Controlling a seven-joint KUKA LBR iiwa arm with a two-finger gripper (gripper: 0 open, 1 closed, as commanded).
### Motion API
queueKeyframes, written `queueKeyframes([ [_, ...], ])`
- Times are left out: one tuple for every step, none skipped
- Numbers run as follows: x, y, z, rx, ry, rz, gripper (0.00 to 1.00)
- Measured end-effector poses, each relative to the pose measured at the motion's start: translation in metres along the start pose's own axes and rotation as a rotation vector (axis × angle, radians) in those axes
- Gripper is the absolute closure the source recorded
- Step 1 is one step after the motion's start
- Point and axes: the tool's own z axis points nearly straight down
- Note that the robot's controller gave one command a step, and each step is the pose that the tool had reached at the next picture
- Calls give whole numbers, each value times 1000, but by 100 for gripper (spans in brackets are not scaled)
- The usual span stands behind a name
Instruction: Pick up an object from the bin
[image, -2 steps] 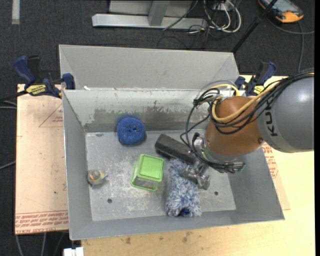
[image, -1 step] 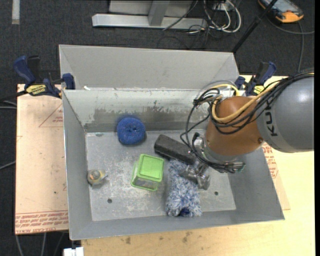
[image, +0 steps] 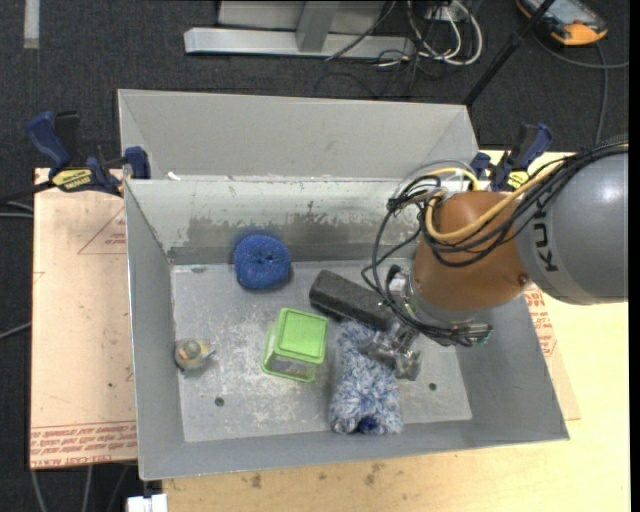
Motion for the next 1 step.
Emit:
queueKeyframes([
  [1, 1, -20, -7, 6, 1, 100],
])
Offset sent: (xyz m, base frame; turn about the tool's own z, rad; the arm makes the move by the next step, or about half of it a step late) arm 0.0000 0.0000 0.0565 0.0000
